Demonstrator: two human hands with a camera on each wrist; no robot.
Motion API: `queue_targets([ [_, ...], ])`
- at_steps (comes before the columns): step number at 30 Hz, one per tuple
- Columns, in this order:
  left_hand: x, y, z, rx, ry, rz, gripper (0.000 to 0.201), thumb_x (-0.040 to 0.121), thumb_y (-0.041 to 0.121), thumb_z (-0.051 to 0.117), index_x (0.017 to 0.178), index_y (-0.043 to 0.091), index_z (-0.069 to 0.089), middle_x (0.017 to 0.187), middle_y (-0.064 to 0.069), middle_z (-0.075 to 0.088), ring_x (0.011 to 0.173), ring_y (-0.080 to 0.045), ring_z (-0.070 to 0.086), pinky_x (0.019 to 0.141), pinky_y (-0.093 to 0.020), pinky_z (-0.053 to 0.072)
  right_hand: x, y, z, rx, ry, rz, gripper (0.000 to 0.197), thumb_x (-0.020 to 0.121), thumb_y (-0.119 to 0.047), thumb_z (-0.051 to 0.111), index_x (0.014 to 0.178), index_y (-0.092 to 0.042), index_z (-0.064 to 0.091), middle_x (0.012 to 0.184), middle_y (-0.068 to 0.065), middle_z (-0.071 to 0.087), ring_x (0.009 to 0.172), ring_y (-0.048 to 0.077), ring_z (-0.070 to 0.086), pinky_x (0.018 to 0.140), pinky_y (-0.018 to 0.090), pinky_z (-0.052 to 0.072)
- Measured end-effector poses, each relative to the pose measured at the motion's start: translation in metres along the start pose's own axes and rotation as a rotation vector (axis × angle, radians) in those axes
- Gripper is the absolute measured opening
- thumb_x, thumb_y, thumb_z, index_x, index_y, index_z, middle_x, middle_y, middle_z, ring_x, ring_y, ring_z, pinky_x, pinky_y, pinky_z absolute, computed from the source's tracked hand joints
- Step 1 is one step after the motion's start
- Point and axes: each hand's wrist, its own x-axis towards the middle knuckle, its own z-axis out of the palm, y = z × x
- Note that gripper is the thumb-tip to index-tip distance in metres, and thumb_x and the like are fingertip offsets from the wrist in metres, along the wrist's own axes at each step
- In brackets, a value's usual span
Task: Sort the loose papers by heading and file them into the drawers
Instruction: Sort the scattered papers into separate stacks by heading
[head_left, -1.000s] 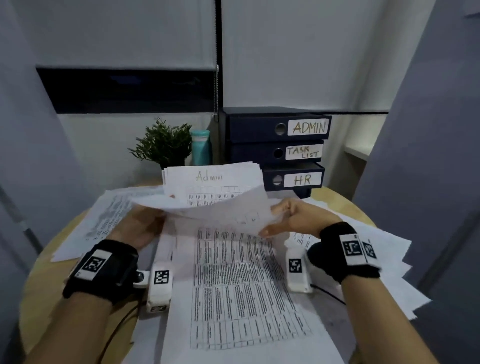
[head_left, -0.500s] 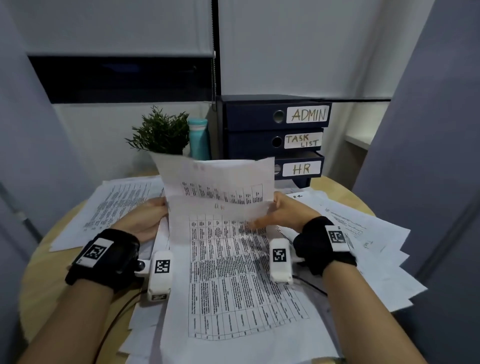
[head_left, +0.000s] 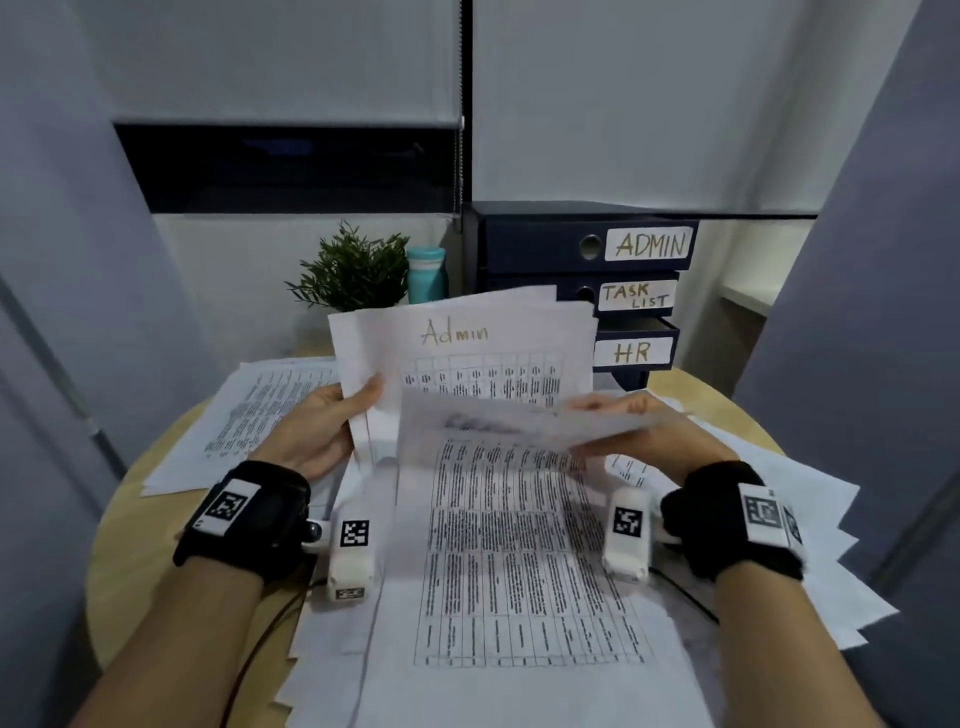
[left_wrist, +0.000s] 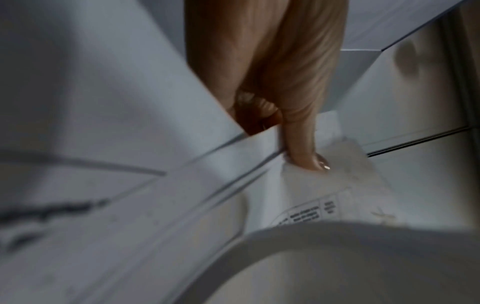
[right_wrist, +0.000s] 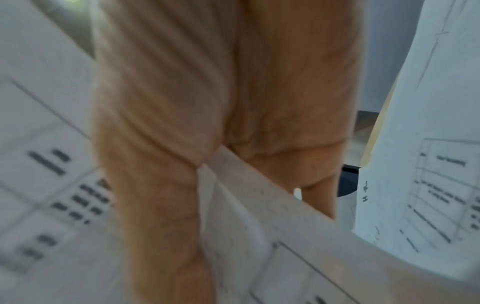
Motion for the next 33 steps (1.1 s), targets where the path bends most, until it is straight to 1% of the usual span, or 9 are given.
queue_targets([
  [4,-0.002,0.0,-0.002,0.06,-0.08,0.047,0.069,0.05,0.034,0.091,0.105,-0.001,0.067,0.108,-0.017,0.07,0.091,-0.026,0.071,0.072,-0.032,0.059,0.003,-0.009,0.01,0.025,0.256,-0.09,0.023,0.079,-0.005,0.075,0.101,-0.01,0.072,0.083,-0.017,0.075,0.082,-0.004,0.069,0.066,0.004,0.047],
  [8,-0.001,0.003,0.003,-0.022,-0.063,0.056,0.033,0.086,0.033,0.06,0.094,0.005,0.075,0.104,-0.014,0.072,0.095,-0.024,0.07,0.08,-0.031,0.058,0.009,-0.004,0.014,0.017,0.267,-0.134,0.025,0.078,-0.005,0.075,0.101,-0.015,0.07,0.087,-0.018,0.074,0.088,-0.003,0.069,0.07,0.006,0.049],
  [10,-0.002,0.006,0.004,0.024,-0.076,0.057,0.033,0.089,0.03,0.053,0.092,0.007,0.077,0.106,-0.012,0.072,0.096,-0.025,0.07,0.081,-0.031,0.058,0.012,-0.002,0.013,0.035,0.28,-0.149,0.027,0.075,-0.005,0.078,0.101,-0.01,0.071,0.093,-0.009,0.076,0.092,0.005,0.07,0.077,0.015,0.053],
  [13,-0.002,0.005,0.001,0.152,-0.128,0.054,0.038,0.078,0.041,0.071,0.095,0.008,0.076,0.114,-0.008,0.07,0.086,-0.031,0.065,0.079,-0.032,0.052,0.017,0.007,0.006,0.09,0.289,-0.087,0.043,0.069,-0.013,0.083,0.106,0.0,0.068,0.098,0.004,0.076,0.097,0.018,0.071,0.09,0.032,0.052],
  [17,-0.003,0.005,0.004,0.047,-0.117,0.069,0.023,0.072,0.02,0.067,0.086,0.005,0.077,0.094,-0.011,0.075,0.081,-0.02,0.073,0.071,-0.029,0.06,0.02,0.017,0.002,0.04,0.284,-0.022,0.047,0.063,-0.028,0.088,0.097,0.001,0.072,0.091,0.007,0.076,0.092,0.019,0.072,0.093,0.034,0.053],
  [20,-0.003,0.005,0.006,0.073,-0.029,0.13,0.019,0.08,0.002,0.059,0.087,0.005,0.076,0.088,-0.011,0.075,0.074,-0.019,0.072,0.067,-0.028,0.06,0.016,0.011,0.004,0.058,0.32,-0.149,0.02,0.069,-0.011,0.083,0.088,-0.015,0.074,0.084,-0.004,0.076,0.083,0.012,0.072,0.077,0.027,0.056],
  [23,-0.002,0.002,0.007,0.202,0.036,0.16,0.022,0.088,-0.01,0.052,0.1,-0.001,0.069,0.093,-0.014,0.073,0.079,-0.021,0.07,0.074,-0.028,0.06,0.008,0.007,-0.001,0.088,0.141,-0.261,0.014,0.067,-0.005,0.078,0.068,-0.019,0.077,0.071,0.004,0.073,0.071,0.017,0.07,0.073,0.029,0.053],
  [27,0.002,0.001,0.006,0.186,0.097,0.167,0.02,0.092,-0.005,0.052,0.098,0.003,0.069,0.092,-0.011,0.074,0.078,-0.021,0.072,0.071,-0.029,0.06,0.005,0.019,-0.027,0.069,-0.207,-0.256,0.026,0.069,-0.029,0.084,0.089,-0.015,0.079,0.113,0.013,0.07,0.115,0.023,0.063,0.102,0.032,0.046],
  [33,-0.002,0.003,0.006,0.211,0.13,0.192,0.02,0.09,-0.006,0.055,0.104,0.001,0.067,0.103,-0.015,0.07,0.086,-0.023,0.069,0.069,-0.025,0.059,0.007,0.041,-0.032,0.236,-0.262,-0.21,0.028,0.075,-0.034,0.078,0.089,-0.01,0.079,0.102,0.011,0.074,0.11,0.023,0.066,0.105,0.036,0.044],
])
